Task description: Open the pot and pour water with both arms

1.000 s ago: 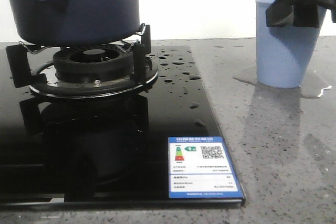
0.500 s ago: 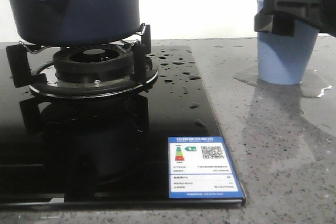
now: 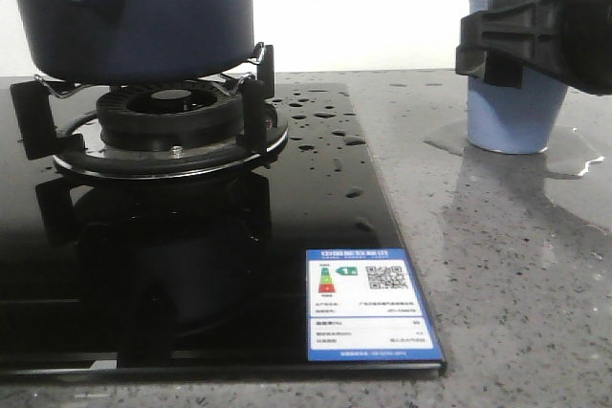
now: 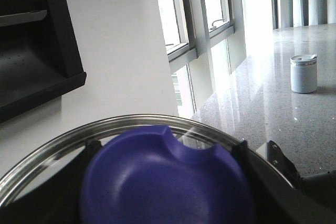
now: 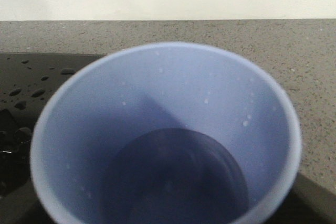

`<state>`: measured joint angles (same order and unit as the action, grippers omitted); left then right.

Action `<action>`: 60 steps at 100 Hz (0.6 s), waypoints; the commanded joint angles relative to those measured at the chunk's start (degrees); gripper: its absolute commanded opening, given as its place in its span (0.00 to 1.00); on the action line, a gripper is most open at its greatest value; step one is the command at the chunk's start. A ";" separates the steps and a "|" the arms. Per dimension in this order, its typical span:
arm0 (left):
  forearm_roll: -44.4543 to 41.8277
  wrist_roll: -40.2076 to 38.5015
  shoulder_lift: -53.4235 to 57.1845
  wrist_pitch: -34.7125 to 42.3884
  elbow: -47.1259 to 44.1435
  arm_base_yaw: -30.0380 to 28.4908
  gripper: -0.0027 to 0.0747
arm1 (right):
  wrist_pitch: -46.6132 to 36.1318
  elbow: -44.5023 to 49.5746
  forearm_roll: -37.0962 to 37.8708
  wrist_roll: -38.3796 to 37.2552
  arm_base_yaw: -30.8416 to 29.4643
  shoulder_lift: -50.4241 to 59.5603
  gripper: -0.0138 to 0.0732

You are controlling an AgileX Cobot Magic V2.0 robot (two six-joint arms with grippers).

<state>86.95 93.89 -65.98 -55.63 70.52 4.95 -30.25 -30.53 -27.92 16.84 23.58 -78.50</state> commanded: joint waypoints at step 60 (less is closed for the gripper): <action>1.74 -11.13 5.17 9.36 2.09 0.42 0.31 | 22.60 -20.59 15.91 -0.33 2.55 16.54 0.57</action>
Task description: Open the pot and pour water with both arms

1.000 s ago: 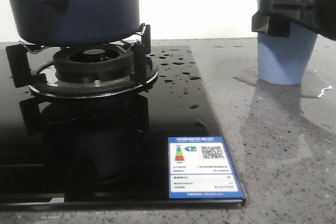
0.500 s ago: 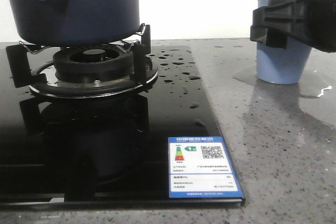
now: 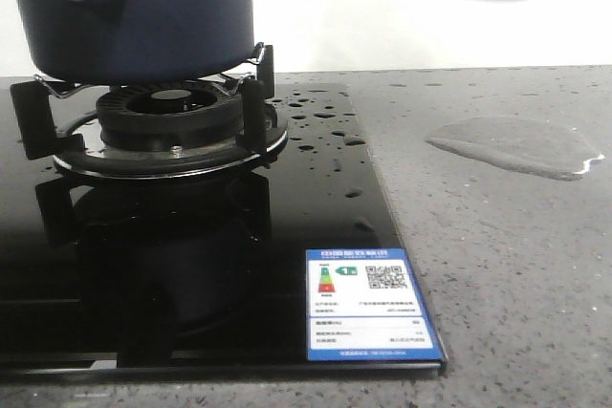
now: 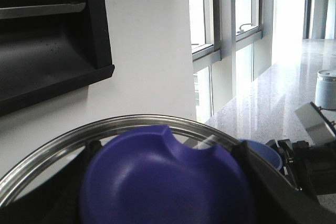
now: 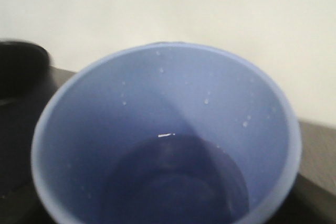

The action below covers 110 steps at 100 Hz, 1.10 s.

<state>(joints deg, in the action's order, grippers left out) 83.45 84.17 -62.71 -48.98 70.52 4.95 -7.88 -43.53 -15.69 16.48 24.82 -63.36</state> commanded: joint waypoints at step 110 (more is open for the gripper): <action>7.67 -2.56 5.09 9.39 2.09 0.42 0.31 | 24.39 -51.39 56.21 0.65 16.23 -30.86 0.57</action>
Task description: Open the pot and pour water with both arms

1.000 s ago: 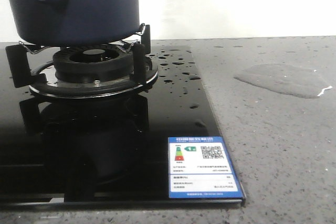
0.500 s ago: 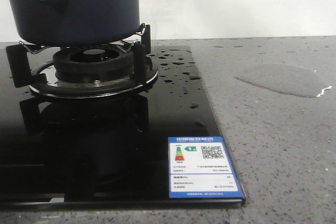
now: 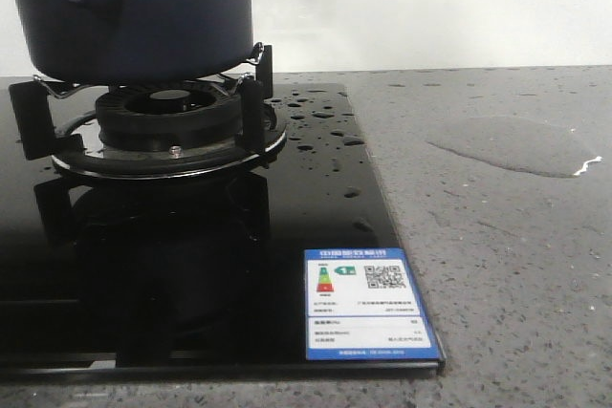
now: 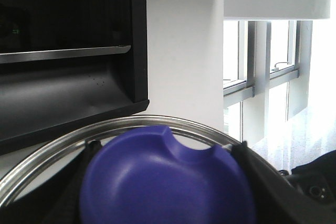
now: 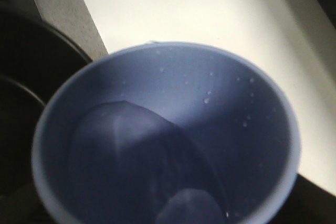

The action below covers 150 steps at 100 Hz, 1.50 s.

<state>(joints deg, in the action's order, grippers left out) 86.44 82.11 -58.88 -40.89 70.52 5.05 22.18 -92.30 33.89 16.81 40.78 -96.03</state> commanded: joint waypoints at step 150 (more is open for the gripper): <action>3.87 -0.51 1.25 1.29 2.09 0.31 0.31 | -10.38 -3.14 64.06 -9.55 0.27 -2.15 0.57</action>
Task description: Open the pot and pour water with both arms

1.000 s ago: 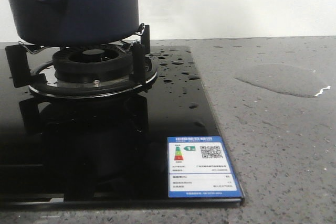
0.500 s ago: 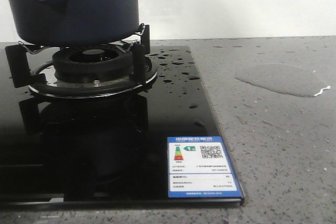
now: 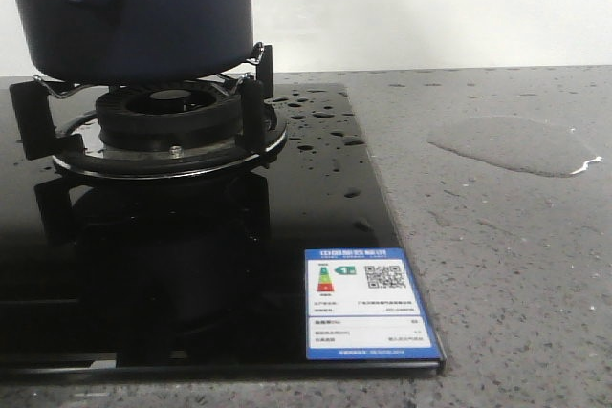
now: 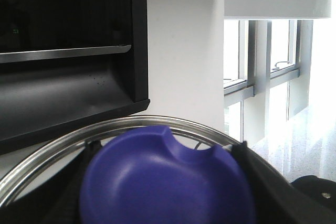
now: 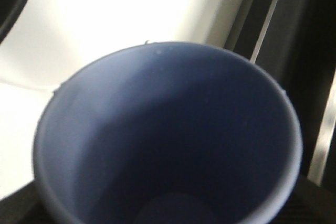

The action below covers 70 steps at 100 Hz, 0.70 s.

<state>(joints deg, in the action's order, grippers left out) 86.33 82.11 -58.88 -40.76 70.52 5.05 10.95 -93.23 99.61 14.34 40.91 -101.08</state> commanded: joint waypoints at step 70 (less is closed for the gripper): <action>-3.75 -0.51 1.13 0.85 1.77 4.69 0.31 | 15.81 18.05 -44.61 -46.81 -11.89 24.82 0.57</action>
<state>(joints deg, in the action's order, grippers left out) 80.27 81.99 -58.88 -41.02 70.52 8.41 37.73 -81.31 54.00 -26.27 32.72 -84.69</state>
